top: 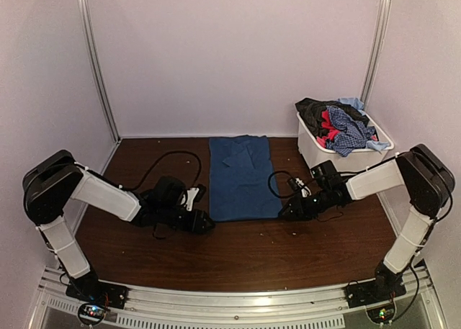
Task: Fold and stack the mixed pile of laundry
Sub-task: Pick up the 2/3-rectangle-folded T-shirt from the center of the board.
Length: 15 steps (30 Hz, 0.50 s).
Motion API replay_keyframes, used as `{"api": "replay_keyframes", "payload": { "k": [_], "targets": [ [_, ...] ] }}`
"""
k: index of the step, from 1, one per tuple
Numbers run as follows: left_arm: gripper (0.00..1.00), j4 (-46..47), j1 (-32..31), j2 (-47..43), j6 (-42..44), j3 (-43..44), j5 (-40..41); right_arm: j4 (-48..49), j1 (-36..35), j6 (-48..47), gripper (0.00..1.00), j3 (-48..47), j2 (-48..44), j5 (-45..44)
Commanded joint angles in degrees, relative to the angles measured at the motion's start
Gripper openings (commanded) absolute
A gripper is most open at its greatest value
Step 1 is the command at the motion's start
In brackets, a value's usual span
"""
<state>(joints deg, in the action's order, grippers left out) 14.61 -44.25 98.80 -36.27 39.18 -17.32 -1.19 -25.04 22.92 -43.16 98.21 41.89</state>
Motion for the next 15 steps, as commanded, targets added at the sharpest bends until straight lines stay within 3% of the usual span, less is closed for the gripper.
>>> {"api": "replay_keyframes", "payload": {
  "k": [1,9,15],
  "targets": [
    [0.45,2.90,-0.09,4.70,-2.37,1.19,0.96,1.78,-0.87,0.82,0.39,-0.24,4.64,-2.95],
    [0.33,2.52,-0.14,7.77,-3.54,3.89,2.14,2.62,-1.02,0.49,0.25,-1.87,6.94,-2.96],
    [0.04,1.82,-0.13,5.52,-3.65,2.09,2.87,2.51,-1.50,0.87,0.06,-1.06,5.27,-2.66]
  ]
}}
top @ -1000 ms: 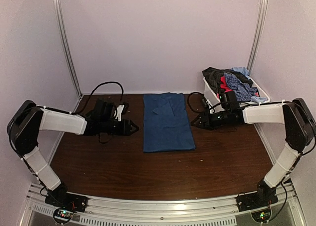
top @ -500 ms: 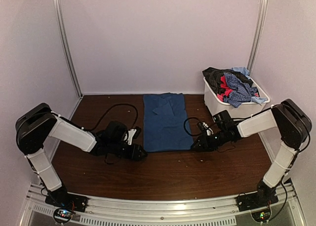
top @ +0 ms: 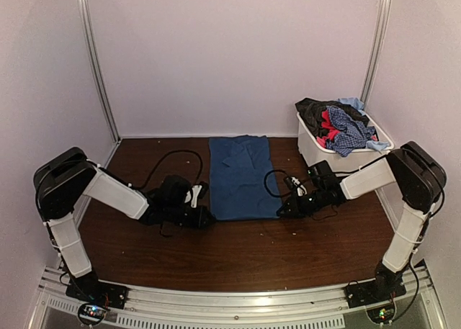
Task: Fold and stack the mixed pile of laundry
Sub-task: Pick up the 2/3-rectangle-folded T-shirt from the center of the board.
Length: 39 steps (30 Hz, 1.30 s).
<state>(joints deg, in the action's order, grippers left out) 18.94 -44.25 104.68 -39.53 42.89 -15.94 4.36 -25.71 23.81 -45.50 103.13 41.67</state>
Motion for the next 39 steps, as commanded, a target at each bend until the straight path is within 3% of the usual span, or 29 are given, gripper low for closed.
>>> {"api": "replay_keyframes", "payload": {
  "k": [1,7,8,12,15,21,28,33,39],
  "targets": [
    [0.00,-2.55,-0.13,-0.93,-0.38,-2.08,1.64,-2.98,-1.06,0.12,0.04,1.59,-0.14,-2.21],
    [0.00,-3.63,-0.13,-6.11,-0.63,-5.92,3.30,-2.56,-2.74,1.34,0.00,3.38,-1.80,-2.28],
    [0.02,-4.60,-0.14,-7.25,-0.93,-6.35,4.50,-2.52,-3.04,1.45,0.00,3.66,-1.94,-2.33],
    [0.28,-7.95,-0.07,-8.82,-1.08,-5.23,6.62,-1.93,-3.86,1.89,0.00,4.80,-1.97,-2.30],
    [0.32,-7.94,-0.04,-6.84,-0.56,-3.49,6.80,-1.49,-4.01,2.19,0.00,5.10,-1.91,-2.13],
    [0.27,-4.36,-0.14,-1.31,-0.78,-1.15,3.26,-1.79,-4.07,1.91,0.00,4.74,-1.59,-2.21],
    [0.01,-3.29,-0.14,-3.38,-1.35,-3.48,1.49,-1.18,-4.29,2.52,0.00,5.53,-3.05,-1.93],
    [0.00,-6.22,-1.77,-9.96,-1.23,-6.19,0.33,-1.31,-7.28,4.21,0.00,8.59,-9.01,-1.92],
    [0.00,-15.32,-11.44,-19.74,-2.08,-9.28,-0.76,-3.30,-16.34,12.85,0.00,17.24,-24.50,-4.94]
  ]
}}
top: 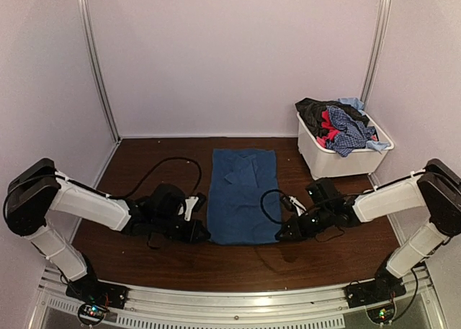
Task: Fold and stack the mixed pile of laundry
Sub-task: Pick up the 2/3-rectangle-folded T-shirt from the center of the board, then fold the 2/3-rectangle-folded T-shirt at the center of the board.
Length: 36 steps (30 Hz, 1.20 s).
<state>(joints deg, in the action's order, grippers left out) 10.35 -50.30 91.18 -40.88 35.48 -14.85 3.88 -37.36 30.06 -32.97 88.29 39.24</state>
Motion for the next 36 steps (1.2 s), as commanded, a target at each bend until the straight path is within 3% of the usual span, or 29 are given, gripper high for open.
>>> {"api": "replay_keyframes", "payload": {
  "k": [1,4,8,11,17,23,30,36],
  "targets": [
    [0.00,-7.92,-6.57,-8.33,-1.56,-2.49,-1.63,-3.37,-5.74,8.24,0.00,5.71,-12.88,-3.30],
    [0.00,-10.88,-7.08,-14.22,-3.51,-2.98,-0.67,-8.74,-6.37,10.98,0.00,6.06,-21.68,-5.45],
    [0.00,-17.41,-4.72,-16.13,0.15,3.76,3.27,-16.64,-5.44,6.55,0.00,-1.26,-22.02,-9.75],
    [0.00,-18.45,-0.67,-12.57,3.36,9.77,2.73,-19.27,-0.94,1.75,0.00,-7.92,-16.80,-9.62],
    [0.00,-18.21,8.99,-0.24,8.78,21.76,0.06,-14.95,7.15,-3.78,0.00,-20.58,-3.48,-9.26],
    [0.00,-14.64,12.46,13.77,10.84,30.29,0.00,-10.22,10.00,-7.47,0.00,-29.33,12.85,-6.57],
    [0.00,-7.45,13.30,24.81,10.31,30.47,-1.81,-3.22,10.20,-7.35,0.00,-31.58,25.94,-3.94],
    [0.00,-3.42,11.95,18.97,9.09,19.86,-4.62,-1.03,8.48,-4.80,0.00,-22.06,20.11,-2.20]
  ]
}}
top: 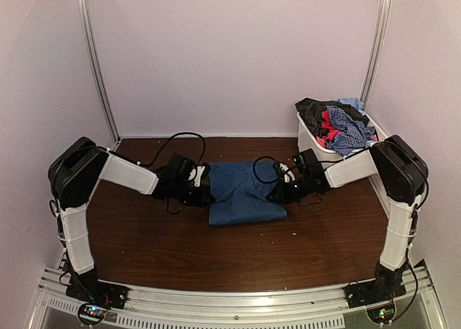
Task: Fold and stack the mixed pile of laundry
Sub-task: Fold the 2/3-rectangle-folded T-shirt at the center of the board.
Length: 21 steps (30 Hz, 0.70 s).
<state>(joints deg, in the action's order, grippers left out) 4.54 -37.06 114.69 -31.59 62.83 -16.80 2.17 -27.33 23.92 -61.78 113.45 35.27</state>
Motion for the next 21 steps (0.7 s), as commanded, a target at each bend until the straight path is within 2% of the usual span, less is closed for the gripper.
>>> {"api": "replay_keyframes", "payload": {
  "k": [1,6,10,15,18,21],
  "targets": [
    [0.00,2.33,-2.14,-7.06,-0.15,-10.09,-2.81,0.99,-2.23,2.35,0.00,9.59,-7.93,1.54],
    [0.00,-0.60,-5.14,-22.20,-1.37,-22.60,-1.66,3.35,-7.69,9.85,0.00,23.47,-22.95,1.17],
    [0.00,-4.93,-5.98,-31.85,-3.03,-26.12,-1.54,1.80,-11.58,13.42,0.00,27.12,-30.54,-0.06],
    [0.00,-12.30,-5.90,-39.27,-2.73,-23.87,1.33,-6.34,-12.44,12.33,0.00,22.19,-36.70,-2.39],
    [0.00,-15.17,-4.89,-38.18,-0.77,-19.18,2.54,-12.39,-11.10,8.30,0.00,15.86,-35.32,-4.24],
    [0.00,-15.39,-2.41,-34.31,1.22,-14.45,2.32,-14.43,-8.47,5.55,0.00,11.15,-32.27,-3.63]
  ]
}}
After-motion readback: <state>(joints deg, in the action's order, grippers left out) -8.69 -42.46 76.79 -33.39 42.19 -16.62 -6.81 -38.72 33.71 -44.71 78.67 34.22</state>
